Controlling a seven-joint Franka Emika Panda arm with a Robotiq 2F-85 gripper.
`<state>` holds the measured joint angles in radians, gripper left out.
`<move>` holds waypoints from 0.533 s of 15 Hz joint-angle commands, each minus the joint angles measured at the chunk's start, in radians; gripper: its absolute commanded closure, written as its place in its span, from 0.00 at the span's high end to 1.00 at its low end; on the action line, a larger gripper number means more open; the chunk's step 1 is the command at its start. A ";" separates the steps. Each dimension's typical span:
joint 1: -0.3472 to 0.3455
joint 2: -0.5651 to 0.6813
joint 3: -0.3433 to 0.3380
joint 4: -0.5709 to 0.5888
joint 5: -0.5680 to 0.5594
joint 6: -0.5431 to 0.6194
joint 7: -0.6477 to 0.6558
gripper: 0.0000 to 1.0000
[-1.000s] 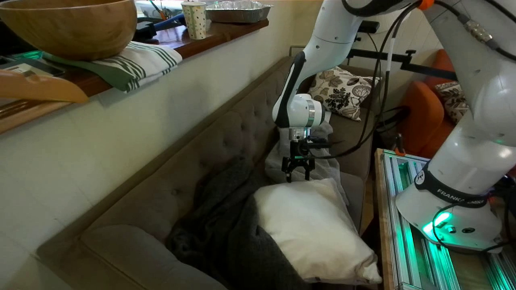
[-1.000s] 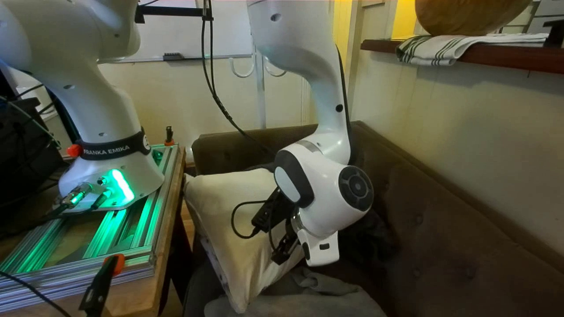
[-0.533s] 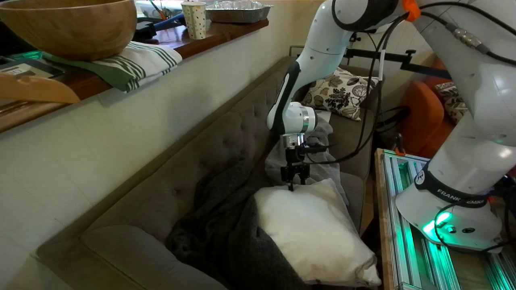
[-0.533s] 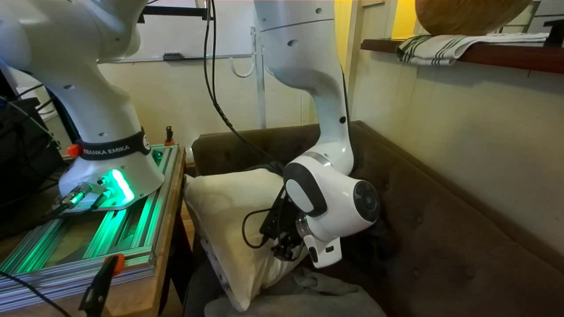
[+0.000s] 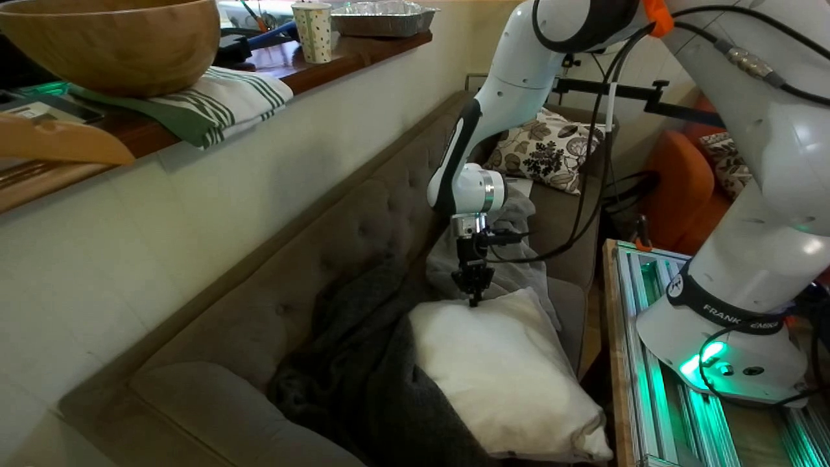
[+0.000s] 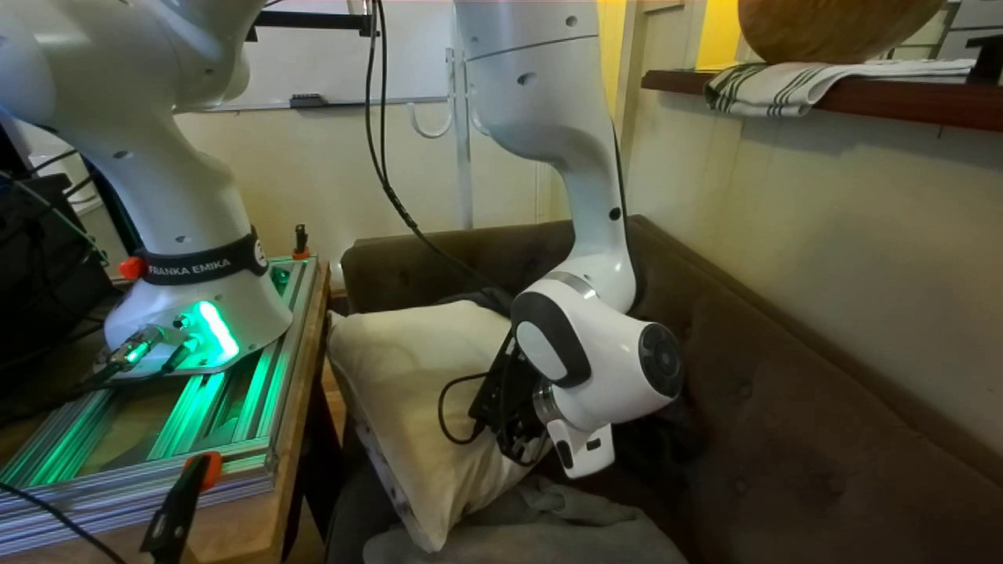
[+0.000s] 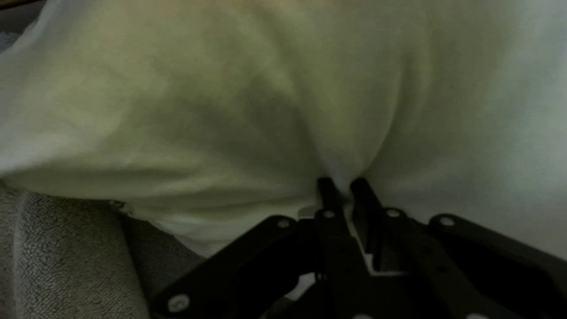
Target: Shift the pillow to the right
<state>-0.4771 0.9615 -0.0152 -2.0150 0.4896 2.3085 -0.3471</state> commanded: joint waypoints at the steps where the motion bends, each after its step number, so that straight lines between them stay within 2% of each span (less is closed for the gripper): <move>1: 0.001 0.025 0.004 0.015 -0.021 -0.010 0.018 0.00; 5: 0.001 -0.001 -0.001 -0.007 -0.012 -0.015 0.040 0.01; 8: -0.029 -0.115 -0.014 -0.103 0.048 0.070 0.055 0.01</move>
<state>-0.4799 0.9491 -0.0226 -2.0219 0.4970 2.3148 -0.3110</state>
